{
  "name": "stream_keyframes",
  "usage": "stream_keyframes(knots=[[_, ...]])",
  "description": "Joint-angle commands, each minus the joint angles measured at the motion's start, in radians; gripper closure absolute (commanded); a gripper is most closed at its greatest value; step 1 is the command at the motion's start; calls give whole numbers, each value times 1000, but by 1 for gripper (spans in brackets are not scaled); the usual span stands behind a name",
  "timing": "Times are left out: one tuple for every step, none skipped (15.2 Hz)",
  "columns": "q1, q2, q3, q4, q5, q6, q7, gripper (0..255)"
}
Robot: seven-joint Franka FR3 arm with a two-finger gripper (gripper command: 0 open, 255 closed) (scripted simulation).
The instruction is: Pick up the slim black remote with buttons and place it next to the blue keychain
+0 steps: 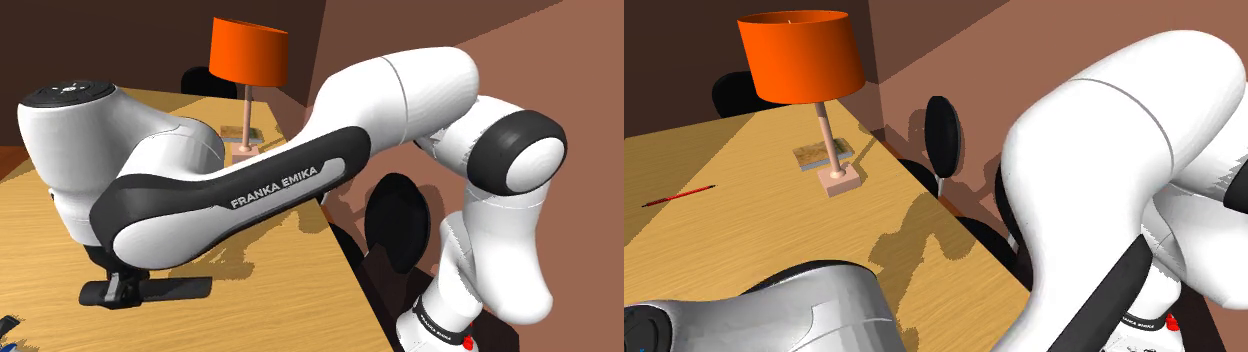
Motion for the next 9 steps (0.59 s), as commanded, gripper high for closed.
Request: stream_keyframes(knots=[[31, 47, 8, 72, -9, -28, 37, 255], [31, 51, 7, 64, -10, -17, 38, 255], [31, 55, 7, 56, -11, -5, 40, 255], [31, 58, 6, 48, -13, 7, 41, 255], [31, 63, 6, 40, -14, 18, 43, 255], [31, 66, 5, 33, -15, 29, 44, 255], [31, 71, 5, 26, -16, 41, 46, 255], [32, 76, 4, 20, -18, 52, 47, 255], [32, 81, 3, 13, -19, 63, 49, 255]])
